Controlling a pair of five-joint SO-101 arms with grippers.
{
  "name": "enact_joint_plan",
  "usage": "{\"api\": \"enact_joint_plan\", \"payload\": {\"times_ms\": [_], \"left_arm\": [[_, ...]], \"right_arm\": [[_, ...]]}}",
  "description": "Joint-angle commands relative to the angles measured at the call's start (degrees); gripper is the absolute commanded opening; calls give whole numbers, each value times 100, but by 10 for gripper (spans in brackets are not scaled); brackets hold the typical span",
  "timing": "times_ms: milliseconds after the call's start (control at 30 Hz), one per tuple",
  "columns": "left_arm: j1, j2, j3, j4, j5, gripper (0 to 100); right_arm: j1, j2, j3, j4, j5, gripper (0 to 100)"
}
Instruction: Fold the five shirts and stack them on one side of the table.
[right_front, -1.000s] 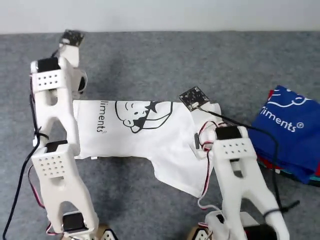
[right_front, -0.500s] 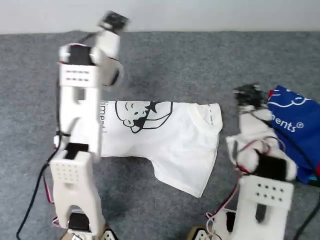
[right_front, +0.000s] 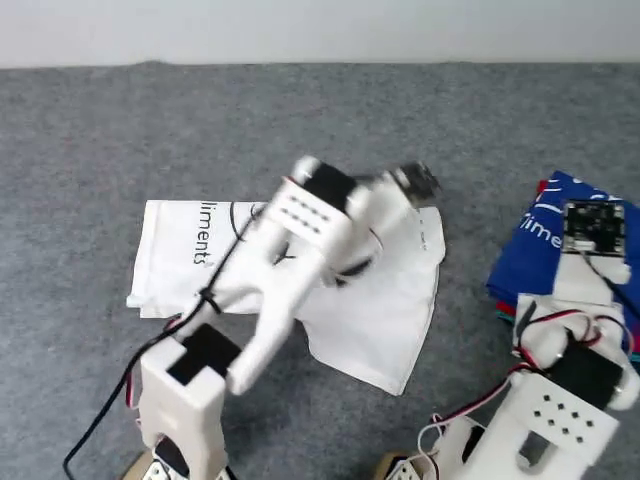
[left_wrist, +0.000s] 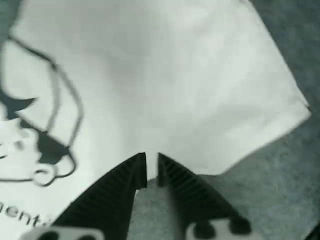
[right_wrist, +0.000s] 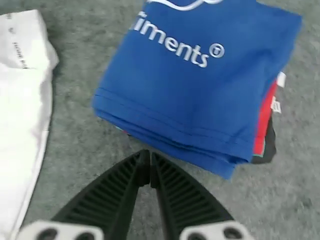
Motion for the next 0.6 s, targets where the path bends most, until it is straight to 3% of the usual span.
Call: {"api": "enact_joint_plan", "payload": {"times_ms": [0, 300, 567], "left_arm": [[589, -369, 347, 141, -211, 98], [1415, -369, 1218, -105, -448, 123], [2242, -1073, 1833, -396, 316, 94]], "right_arm": [[295, -92, -378, 13, 53, 10], [734, -92, -369, 22, 369, 11], [725, -101, -369, 154, 378, 11]]}}
